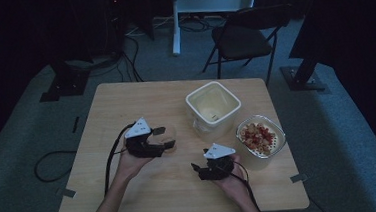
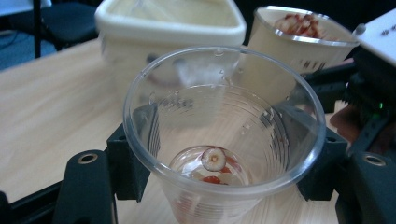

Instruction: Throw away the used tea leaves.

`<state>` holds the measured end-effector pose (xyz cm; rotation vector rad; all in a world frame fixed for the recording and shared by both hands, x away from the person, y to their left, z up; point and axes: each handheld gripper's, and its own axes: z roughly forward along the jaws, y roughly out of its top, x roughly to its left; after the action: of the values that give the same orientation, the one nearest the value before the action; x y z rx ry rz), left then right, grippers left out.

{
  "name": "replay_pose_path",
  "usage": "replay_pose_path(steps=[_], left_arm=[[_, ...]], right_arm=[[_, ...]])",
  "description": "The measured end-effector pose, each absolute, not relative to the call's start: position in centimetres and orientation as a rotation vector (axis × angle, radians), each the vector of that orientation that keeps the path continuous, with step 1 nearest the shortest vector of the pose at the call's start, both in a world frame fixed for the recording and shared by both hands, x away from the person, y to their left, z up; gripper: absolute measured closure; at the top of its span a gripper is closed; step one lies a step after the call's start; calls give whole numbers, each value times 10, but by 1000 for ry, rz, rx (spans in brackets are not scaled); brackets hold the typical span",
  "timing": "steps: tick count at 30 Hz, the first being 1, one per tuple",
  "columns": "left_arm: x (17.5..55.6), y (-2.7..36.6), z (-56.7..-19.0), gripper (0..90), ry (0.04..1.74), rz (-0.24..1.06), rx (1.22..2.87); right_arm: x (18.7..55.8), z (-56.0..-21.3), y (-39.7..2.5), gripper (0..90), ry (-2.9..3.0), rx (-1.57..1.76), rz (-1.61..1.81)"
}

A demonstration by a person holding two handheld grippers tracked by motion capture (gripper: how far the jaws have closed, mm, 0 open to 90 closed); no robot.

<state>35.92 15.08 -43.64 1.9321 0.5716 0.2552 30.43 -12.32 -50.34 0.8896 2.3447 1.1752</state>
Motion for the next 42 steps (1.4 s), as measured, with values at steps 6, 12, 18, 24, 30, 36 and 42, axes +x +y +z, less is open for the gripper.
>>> replay_pose_path(steps=[6, 12, 18, 24, 30, 36, 42], left_arm=[[362, 126, -415, 334, 508, 245, 1924], [361, 98, -395, 334, 445, 224, 1954], [360, 88, -390, 331, 414, 210, 1960], [360, 87, -390, 331, 410, 206, 1960], [361, 86, -390, 328, 415, 199, 1952], [361, 85, -389, 267, 413, 196, 1920], [358, 88, -385, 246, 422, 220, 1916]], right_arm=[[308, -484, -111, 286, 2306, 859, 1260], [315, -463, -106, 269, 2242, 867, 1355], [321, -450, -103, 288, 2201, 874, 1403], [326, -449, -103, 388, 2176, 902, 1415], [328, -451, -104, 413, 2183, 920, 1435], [328, -448, -104, 425, 2178, 921, 1420], [329, -446, -113, 426, 2131, 976, 1428]])
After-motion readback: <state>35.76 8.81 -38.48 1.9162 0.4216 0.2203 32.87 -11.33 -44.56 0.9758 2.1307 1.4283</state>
